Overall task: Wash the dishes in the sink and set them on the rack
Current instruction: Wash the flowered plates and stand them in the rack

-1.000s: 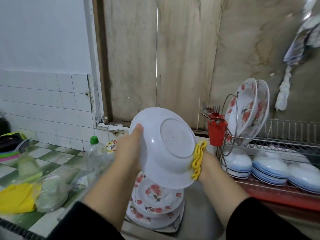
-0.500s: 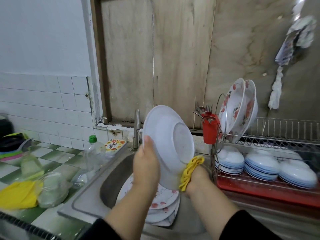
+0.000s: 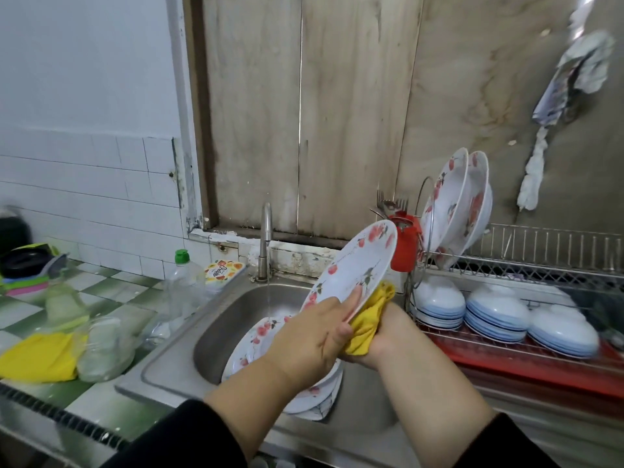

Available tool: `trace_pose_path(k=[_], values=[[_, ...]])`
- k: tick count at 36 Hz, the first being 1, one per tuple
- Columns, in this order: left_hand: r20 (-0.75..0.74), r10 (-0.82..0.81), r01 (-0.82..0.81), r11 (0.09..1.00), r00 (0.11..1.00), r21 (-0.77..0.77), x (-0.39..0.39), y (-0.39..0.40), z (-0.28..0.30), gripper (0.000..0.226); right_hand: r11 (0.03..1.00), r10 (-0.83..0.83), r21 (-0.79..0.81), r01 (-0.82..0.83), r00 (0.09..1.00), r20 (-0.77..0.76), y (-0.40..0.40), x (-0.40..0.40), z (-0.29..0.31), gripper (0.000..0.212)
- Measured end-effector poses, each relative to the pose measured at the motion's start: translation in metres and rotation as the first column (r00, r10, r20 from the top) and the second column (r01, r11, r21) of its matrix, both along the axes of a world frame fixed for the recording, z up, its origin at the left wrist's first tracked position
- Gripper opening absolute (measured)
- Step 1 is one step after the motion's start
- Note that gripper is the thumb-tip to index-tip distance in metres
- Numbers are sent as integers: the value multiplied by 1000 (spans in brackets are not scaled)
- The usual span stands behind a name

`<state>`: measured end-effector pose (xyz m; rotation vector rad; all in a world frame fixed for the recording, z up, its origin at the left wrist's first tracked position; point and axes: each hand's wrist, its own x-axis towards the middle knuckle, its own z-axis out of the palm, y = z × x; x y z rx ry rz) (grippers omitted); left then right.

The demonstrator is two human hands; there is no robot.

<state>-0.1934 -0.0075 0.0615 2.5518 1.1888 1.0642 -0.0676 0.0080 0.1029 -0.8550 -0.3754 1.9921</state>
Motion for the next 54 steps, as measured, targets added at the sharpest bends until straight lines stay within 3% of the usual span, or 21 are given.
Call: trace_pose_path(k=[3,7,11,17,21,23,24,25,27,28,30,32,34,35,37,40,43,48,54], values=[[-138,-28,30,999,990,15,-6,-1,7,96,988,-77,128,83,996,-48,-8,7,5,41],[-255,-63,76,996,965,40,-23,-1,17,103,968,-18,243,56,988,-157,-20,10,4,44],[-330,-107,110,994,938,-9,-42,7,21,110,952,-111,260,160,975,-194,-22,3,-1,86],[-343,-144,160,987,928,20,-68,14,31,106,917,-112,366,161,982,-151,-35,-25,1,79],[-205,-162,202,960,965,195,-85,24,27,77,904,-126,385,184,977,-173,-38,-42,7,61],[29,-131,119,957,991,266,-90,22,12,63,885,-160,407,224,970,-184,-38,-49,5,50],[225,-58,17,983,973,180,-90,15,5,55,874,-184,417,252,963,-197,-39,-52,4,47],[442,70,-96,995,894,37,-88,3,3,47,865,-199,423,270,958,-206,-40,-54,2,45],[741,335,-147,940,582,-309,-84,-12,-5,33,856,-223,428,291,953,-203,-43,-59,0,46],[768,455,-65,875,451,-480,-83,-15,-8,28,852,-229,430,298,952,-205,-44,-63,-3,47],[751,572,307,687,330,-659,-80,-17,-7,26,845,-196,460,271,959,-205,-47,-68,-6,63],[766,563,582,525,309,-621,-79,-18,-1,48,849,-199,454,271,959,-199,-48,-74,-10,81],[790,528,698,437,312,-567,-77,-15,-1,67,855,-228,421,304,948,-223,-49,-78,-13,90],[789,523,721,405,322,-563,-76,-13,-1,74,858,-243,401,320,942,-230,-51,-80,-12,90],[785,525,756,351,329,-552,-76,-7,-6,78,853,-276,393,344,936,-219,-56,-80,-10,68],[765,542,767,304,349,-565,-75,-6,-8,49,840,-321,394,374,927,-195,-61,-77,-9,59],[780,542,811,276,312,-516,-65,-7,-9,25,829,-293,434,353,935,-200,-65,-78,-13,79],[812,536,801,368,232,-472,-45,-3,-10,31,786,-323,475,396,918,-231,-77,-70,-13,76],[843,497,841,350,208,-413,-28,3,-3,33,714,-428,512,478,876,-222,-93,-49,-11,99]])
